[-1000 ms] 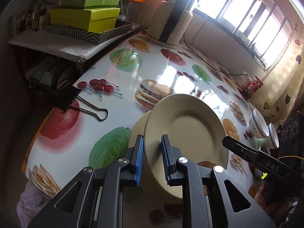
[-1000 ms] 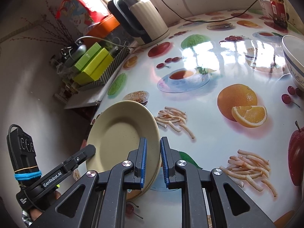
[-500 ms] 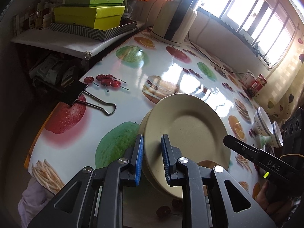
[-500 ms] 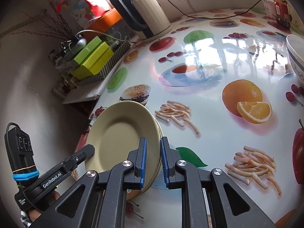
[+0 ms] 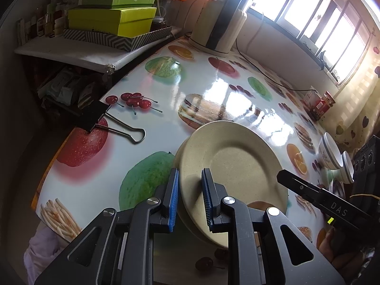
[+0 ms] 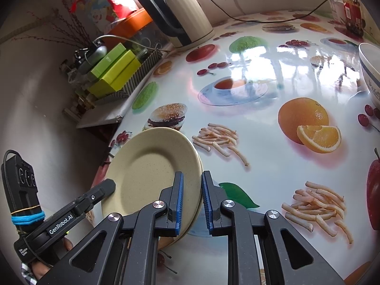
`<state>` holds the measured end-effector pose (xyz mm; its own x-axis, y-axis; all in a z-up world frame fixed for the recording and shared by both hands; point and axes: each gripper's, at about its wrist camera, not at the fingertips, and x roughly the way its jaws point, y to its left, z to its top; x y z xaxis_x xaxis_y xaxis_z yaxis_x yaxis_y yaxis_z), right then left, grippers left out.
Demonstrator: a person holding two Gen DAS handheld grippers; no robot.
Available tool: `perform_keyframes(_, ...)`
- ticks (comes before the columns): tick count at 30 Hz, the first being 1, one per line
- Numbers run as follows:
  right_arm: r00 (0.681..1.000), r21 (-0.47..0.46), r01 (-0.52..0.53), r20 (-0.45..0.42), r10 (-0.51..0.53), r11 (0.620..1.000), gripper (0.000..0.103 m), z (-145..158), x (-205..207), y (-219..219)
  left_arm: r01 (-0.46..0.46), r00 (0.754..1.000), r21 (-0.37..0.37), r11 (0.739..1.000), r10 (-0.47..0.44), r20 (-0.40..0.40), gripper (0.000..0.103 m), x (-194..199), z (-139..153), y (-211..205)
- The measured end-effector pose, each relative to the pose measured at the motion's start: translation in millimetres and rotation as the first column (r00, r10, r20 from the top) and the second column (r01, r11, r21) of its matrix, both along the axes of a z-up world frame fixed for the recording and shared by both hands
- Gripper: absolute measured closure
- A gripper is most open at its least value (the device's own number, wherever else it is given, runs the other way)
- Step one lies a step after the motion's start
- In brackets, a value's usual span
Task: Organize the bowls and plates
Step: 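Set both held cream plates onto the plate stack and open both grippers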
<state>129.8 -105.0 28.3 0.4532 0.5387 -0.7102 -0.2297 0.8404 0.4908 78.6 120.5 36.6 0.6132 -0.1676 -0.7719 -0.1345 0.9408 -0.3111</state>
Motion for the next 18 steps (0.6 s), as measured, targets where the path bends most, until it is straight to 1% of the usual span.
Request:
perform_keyframes(10,1.0,0.001,0.0,0.001,0.0,1.0,0.086,0.0,-0.2,0.0,-0.009,1.0,0.038,0.999,0.01,-0.022,0.082,-0.6,-0.6,-2.2)
perform_keyframes(14,1.0,0.001,0.0,0.001,0.0,1.0,0.086,-1.7,-1.3,0.7,-0.011,1.0,0.024,1.0,0.011,-0.022,0.082,-1.6,0.1,-1.4)
perform_keyframes(18,1.0,0.001,0.0,-0.001,0.0,1.0,0.086,-2.9,-2.1,0.9,-0.011,1.0,0.028,1.0,0.012,-0.023,0.081,-1.6,0.0,-1.9)
